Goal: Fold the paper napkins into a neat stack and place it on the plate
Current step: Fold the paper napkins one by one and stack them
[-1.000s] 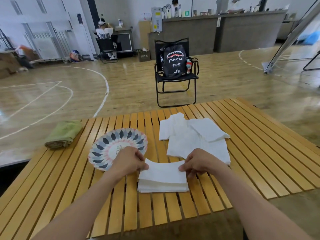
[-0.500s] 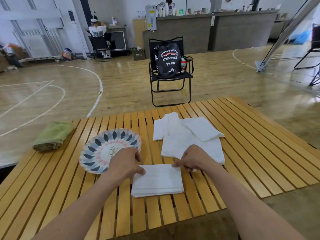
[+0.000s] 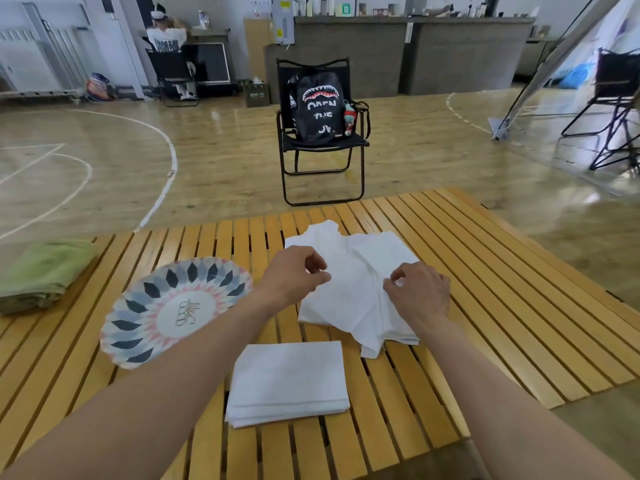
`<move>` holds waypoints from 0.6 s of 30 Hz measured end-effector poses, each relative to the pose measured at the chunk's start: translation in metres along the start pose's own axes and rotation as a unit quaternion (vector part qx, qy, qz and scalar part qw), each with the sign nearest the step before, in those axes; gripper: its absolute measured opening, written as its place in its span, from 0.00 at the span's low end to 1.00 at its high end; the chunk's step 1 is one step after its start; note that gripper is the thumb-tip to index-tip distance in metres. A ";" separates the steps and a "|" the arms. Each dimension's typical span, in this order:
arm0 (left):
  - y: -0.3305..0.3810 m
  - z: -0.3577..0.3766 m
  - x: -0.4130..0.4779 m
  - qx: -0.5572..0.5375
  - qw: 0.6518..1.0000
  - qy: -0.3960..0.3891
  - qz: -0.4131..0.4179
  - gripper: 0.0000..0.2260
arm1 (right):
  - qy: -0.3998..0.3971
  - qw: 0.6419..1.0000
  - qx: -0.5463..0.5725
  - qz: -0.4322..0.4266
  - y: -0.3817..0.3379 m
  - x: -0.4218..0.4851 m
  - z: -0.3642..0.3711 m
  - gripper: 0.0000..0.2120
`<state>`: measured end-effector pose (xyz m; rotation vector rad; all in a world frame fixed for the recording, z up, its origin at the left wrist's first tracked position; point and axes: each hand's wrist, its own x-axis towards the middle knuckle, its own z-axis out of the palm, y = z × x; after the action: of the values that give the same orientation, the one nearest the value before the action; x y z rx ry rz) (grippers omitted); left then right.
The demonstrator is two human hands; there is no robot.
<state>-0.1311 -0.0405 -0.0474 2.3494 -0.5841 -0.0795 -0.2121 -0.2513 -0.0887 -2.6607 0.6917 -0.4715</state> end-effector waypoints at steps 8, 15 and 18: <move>-0.001 0.024 0.021 -0.047 0.999 -0.011 0.004 0.07 | -0.013 0.990 0.120 0.074 0.001 0.007 -0.011 0.08; 0.008 0.022 0.020 -0.129 0.991 0.042 0.002 0.17 | 0.067 0.937 0.344 0.008 -0.016 0.001 -0.034 0.04; 0.008 0.013 0.019 -0.164 0.985 0.052 -0.002 0.25 | 0.004 0.912 0.409 0.013 -0.021 -0.001 -0.040 0.05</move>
<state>-0.1200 -0.0627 -0.0500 2.0214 -0.4747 -0.0492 -0.2205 -0.2432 -0.0449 -1.8524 0.3977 -0.5998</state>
